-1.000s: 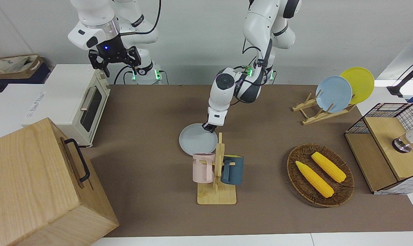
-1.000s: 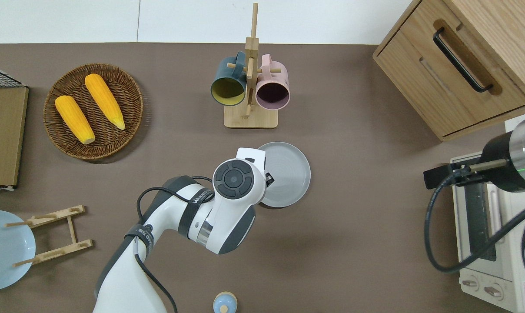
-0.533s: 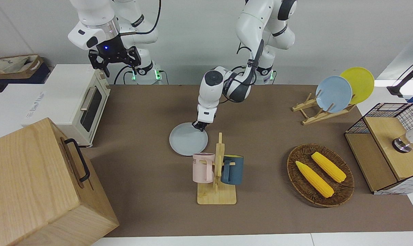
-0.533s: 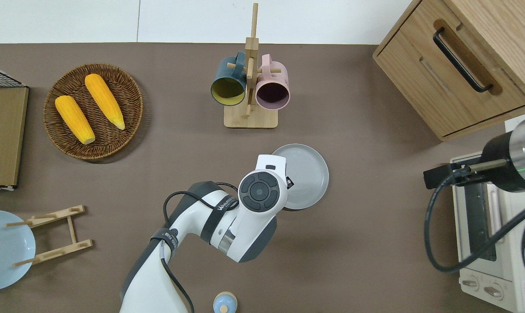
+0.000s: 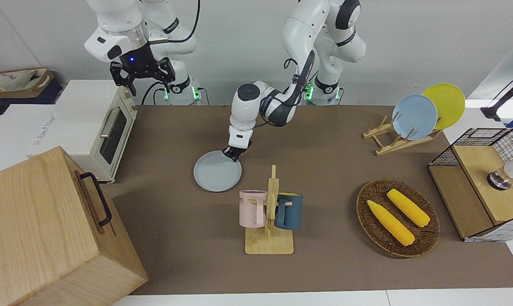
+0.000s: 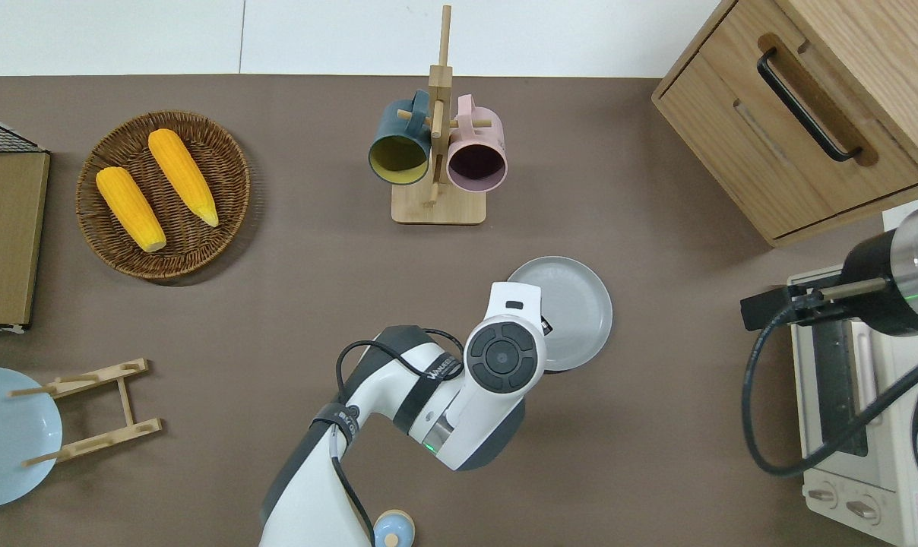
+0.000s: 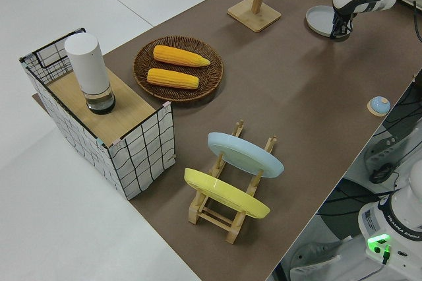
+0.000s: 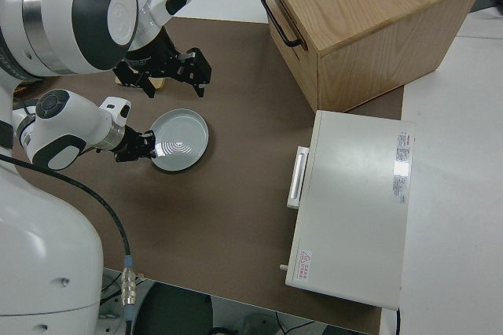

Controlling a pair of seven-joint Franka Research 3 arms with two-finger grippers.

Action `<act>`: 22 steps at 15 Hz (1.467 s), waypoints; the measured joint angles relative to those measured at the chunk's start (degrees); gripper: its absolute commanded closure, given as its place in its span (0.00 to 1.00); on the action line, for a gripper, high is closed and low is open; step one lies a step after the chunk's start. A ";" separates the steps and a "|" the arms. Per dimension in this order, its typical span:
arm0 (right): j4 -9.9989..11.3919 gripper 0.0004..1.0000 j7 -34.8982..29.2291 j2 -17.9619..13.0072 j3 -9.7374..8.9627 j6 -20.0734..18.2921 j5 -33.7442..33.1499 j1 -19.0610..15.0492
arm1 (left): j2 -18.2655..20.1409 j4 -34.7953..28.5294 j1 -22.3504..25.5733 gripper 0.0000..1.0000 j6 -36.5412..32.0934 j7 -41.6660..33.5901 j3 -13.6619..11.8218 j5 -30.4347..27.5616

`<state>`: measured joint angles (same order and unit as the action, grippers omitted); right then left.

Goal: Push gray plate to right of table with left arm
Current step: 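Push the gray plate with the left gripper toward the toaster oven, then keep pushing the gray plate with the left gripper toward the toaster oven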

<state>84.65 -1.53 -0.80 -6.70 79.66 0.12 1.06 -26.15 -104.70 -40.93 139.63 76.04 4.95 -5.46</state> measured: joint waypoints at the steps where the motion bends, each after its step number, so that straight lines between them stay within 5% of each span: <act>1: 0.00 0.02 0.00 0.00 0.00 0.00 0.00 0.00 | -0.77 1.08 -0.49 1.00 0.00 0.41 -0.01 0.00; 8: 0.00 0.02 0.00 0.00 0.00 0.00 0.00 0.00 | -4.11 6.06 -3.40 1.00 -0.06 7.48 0.08 6.88; 22: 0.00 0.02 0.00 0.00 0.00 0.00 0.00 0.00 | -8.54 12.63 -7.36 0.96 0.00 9.88 -0.29 9.19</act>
<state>84.65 -1.53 -0.80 -6.70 79.66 0.12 1.06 -34.68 -92.07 -48.29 139.64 85.92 4.66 3.73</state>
